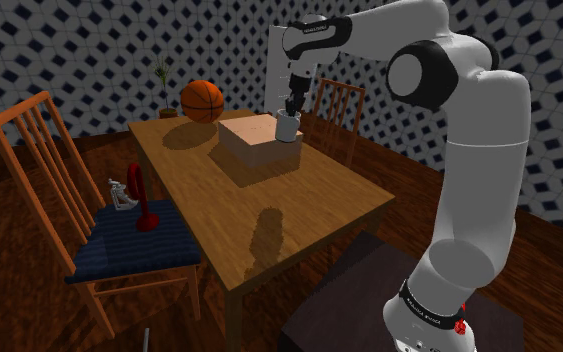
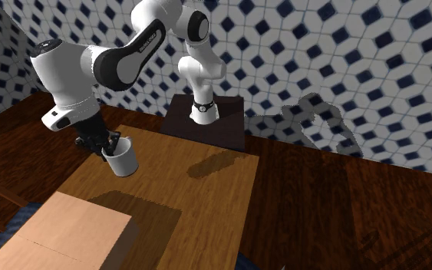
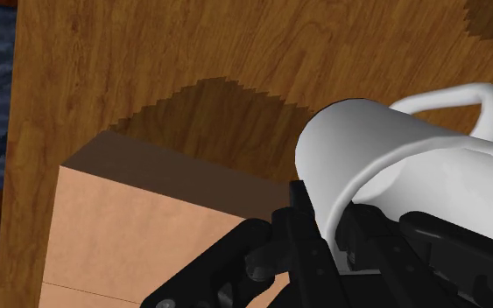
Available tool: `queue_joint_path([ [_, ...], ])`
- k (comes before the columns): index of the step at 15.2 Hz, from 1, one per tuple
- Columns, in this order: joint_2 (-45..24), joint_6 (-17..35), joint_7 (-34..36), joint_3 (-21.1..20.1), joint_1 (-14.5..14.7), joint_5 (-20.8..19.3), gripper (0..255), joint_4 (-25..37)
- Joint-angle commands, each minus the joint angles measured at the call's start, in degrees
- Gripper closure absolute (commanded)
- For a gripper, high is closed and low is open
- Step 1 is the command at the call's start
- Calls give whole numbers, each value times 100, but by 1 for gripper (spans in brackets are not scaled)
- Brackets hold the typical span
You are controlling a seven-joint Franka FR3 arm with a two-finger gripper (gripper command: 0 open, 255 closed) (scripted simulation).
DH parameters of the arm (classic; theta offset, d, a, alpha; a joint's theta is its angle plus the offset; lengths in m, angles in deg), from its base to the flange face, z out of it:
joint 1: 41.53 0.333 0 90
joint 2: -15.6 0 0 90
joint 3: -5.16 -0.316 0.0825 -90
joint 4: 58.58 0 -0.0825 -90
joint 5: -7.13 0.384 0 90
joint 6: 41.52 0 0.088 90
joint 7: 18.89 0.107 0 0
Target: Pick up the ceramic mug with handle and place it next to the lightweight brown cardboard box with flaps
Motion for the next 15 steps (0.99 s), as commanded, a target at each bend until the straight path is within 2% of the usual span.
queue_joint_path([
  [1, -69, 98, -30, -6, -13, 26, 255, -30],
  [15, -254, 1079, -187, -55, 13, 143, 255, -846],
])
